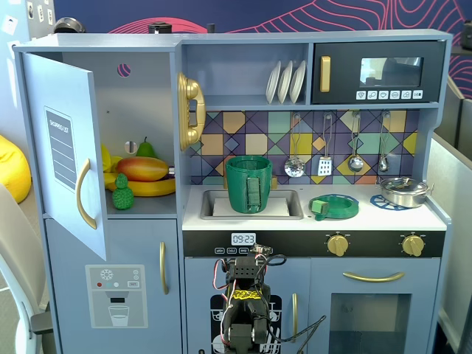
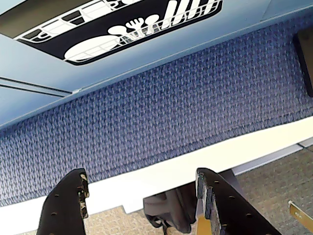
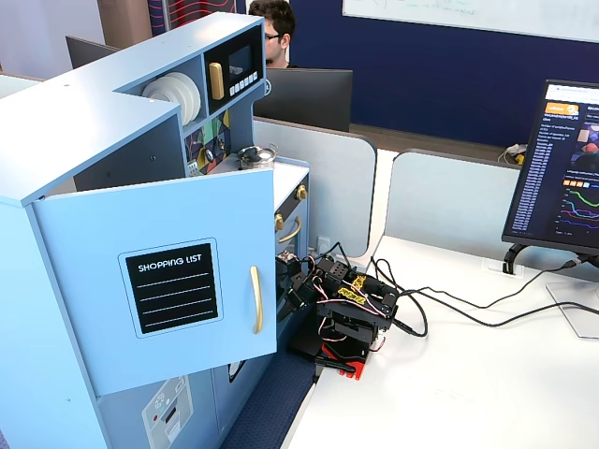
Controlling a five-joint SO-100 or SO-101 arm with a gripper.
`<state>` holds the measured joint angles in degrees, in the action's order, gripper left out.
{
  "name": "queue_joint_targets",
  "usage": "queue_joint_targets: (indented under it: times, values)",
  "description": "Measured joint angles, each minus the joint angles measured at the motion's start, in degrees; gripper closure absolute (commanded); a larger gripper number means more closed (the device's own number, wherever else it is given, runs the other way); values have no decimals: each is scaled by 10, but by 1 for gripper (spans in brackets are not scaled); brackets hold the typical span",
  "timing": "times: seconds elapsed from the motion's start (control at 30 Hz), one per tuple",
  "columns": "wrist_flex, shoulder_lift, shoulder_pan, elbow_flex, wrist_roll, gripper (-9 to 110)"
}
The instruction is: Pick up the green pineapple from the left cabinet and place it in the green recipient
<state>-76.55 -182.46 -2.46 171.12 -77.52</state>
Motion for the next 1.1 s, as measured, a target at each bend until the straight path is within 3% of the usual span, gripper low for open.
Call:
queue_joint_targets:
  times: [0.3, 0.57, 0.7, 0.9, 1.1]
  values:
    - [-10, 0, 0, 2, -124, 101]
    - [-13, 0, 6, 2, -127, 101]
    - [12, 3, 78, 5, -98, 101]
    - [200, 27, 253, -26, -48, 101]
    - [374, 109, 383, -124, -101, 96]
